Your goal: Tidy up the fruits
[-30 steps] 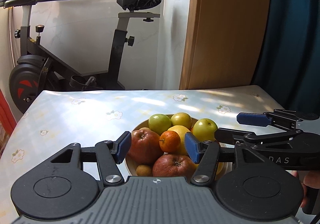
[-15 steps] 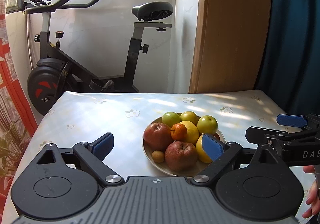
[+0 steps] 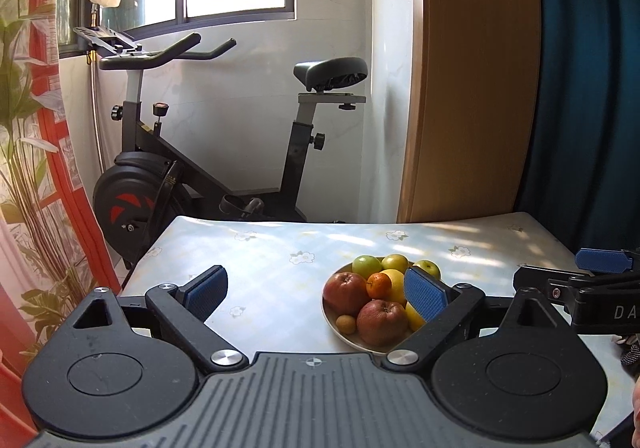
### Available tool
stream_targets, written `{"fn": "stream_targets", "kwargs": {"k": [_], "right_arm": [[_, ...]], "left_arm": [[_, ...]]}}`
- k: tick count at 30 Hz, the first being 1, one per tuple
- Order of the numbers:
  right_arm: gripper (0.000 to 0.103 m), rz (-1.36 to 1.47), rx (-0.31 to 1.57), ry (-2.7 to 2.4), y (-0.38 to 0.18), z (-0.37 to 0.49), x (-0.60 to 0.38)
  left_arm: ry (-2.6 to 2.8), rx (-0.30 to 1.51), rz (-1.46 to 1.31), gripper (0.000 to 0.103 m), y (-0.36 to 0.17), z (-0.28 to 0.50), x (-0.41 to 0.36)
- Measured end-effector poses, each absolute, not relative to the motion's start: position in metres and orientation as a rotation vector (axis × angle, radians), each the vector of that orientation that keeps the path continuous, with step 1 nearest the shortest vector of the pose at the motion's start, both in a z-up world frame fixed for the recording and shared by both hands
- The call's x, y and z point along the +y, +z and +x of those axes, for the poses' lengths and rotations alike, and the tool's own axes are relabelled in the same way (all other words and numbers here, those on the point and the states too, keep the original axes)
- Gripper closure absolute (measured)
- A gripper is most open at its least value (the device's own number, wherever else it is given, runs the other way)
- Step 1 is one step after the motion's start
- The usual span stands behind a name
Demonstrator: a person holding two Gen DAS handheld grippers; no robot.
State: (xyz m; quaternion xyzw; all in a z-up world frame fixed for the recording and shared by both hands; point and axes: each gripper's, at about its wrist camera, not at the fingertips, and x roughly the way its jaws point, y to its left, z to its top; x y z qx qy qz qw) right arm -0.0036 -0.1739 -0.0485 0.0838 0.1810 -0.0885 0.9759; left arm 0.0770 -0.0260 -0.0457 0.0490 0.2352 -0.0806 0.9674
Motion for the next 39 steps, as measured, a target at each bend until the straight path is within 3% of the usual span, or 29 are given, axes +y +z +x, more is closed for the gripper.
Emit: {"fn": "stream_targets", "kwargs": {"k": [39], "right_arm": [[0.000, 0.154, 0.444, -0.217, -0.053, -0.015, -0.163]], "left_arm": [[-0.139, 0.486, 0.101, 0.007, -0.047, 0.045, -0.023]]}}
